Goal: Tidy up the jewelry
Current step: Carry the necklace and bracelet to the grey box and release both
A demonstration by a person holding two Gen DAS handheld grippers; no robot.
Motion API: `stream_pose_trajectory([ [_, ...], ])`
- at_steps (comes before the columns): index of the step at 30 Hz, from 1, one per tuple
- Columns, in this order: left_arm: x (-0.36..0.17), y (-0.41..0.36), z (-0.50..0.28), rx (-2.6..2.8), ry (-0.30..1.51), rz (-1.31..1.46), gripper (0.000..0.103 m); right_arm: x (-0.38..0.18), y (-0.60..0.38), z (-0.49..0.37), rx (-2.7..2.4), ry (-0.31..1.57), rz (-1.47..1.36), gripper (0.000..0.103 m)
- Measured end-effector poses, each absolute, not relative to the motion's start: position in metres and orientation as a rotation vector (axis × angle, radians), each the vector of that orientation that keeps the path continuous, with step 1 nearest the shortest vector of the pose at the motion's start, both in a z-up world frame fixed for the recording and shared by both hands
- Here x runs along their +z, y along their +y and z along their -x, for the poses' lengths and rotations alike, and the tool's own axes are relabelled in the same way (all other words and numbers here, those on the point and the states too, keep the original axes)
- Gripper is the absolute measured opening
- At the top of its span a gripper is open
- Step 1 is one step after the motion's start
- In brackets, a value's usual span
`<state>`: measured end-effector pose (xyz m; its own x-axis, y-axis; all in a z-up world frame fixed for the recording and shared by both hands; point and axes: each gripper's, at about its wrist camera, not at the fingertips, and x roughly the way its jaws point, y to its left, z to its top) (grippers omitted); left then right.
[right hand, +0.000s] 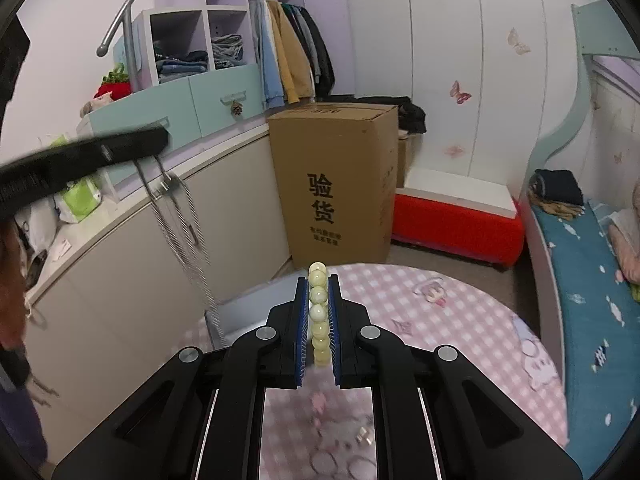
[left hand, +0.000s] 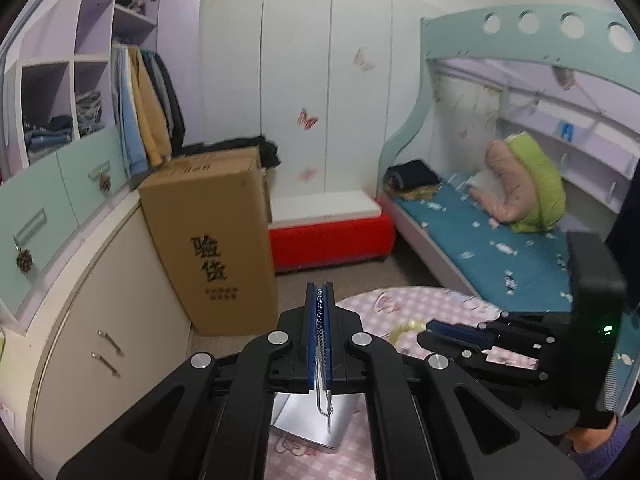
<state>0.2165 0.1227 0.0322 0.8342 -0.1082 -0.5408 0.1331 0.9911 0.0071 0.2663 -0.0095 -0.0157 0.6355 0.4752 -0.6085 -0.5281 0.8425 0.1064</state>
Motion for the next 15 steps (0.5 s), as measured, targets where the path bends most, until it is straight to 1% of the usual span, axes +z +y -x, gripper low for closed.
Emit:
stream_pose_trajectory([
  [11,-0.072,0.142,-0.269,-0.134,0.814,0.013,0.001,-0.067,0.035,-0.302,0.608,0.794,0.043,0.010],
  [15,-0.094,0.143,-0.273,-0.154,0.859,0.012,0.001,-0.083,0.042,-0.311,0.616,0.841,0.032,0.010],
])
